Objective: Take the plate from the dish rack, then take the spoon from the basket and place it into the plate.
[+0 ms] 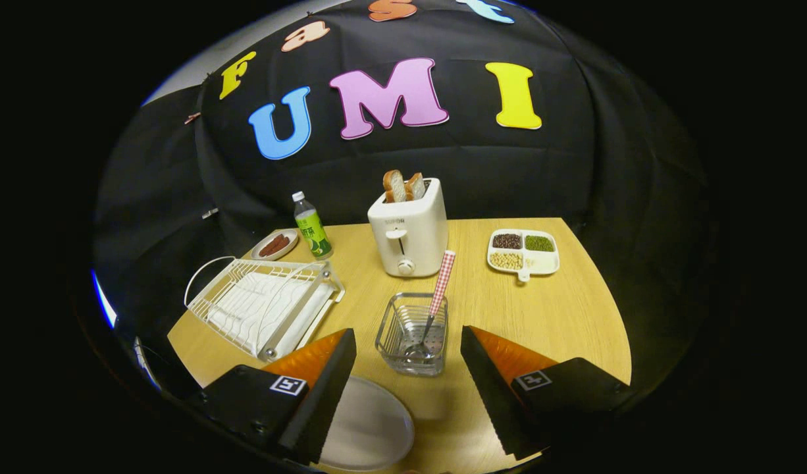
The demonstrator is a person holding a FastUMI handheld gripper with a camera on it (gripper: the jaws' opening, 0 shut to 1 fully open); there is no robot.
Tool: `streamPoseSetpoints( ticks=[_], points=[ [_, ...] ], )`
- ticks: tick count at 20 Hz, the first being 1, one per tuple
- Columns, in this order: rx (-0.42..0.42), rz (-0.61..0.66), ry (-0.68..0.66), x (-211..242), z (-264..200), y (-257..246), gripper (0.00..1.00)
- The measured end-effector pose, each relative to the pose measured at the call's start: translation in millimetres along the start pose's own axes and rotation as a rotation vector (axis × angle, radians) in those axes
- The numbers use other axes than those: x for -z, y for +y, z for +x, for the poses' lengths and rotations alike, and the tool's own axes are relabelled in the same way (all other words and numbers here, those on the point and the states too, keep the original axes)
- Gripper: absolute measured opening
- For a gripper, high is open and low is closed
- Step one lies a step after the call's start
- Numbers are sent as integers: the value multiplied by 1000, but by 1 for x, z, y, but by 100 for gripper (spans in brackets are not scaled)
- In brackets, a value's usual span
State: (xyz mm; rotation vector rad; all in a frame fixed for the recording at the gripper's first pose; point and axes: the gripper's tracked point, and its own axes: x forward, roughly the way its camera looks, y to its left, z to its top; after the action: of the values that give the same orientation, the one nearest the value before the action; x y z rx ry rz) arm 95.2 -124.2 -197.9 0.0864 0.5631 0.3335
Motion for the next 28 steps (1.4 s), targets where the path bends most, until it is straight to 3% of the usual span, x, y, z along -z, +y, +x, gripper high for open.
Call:
streamPoseSetpoints(
  ticks=[8,15,21,22,25,26,28],
  points=[
    [64,-55,-19,-41,79,-28,98],
    [60,-54,58,-24,124,-29,98],
    [81,34,114,-12,147,-36,68],
    [90,44,124,-11,149,-39,55],
    [107,78,159,-3,155,-43,43],
    [109,89,159,-4,154,-44,33],
    [106,103,160,-7,155,-44,24]
  ],
)
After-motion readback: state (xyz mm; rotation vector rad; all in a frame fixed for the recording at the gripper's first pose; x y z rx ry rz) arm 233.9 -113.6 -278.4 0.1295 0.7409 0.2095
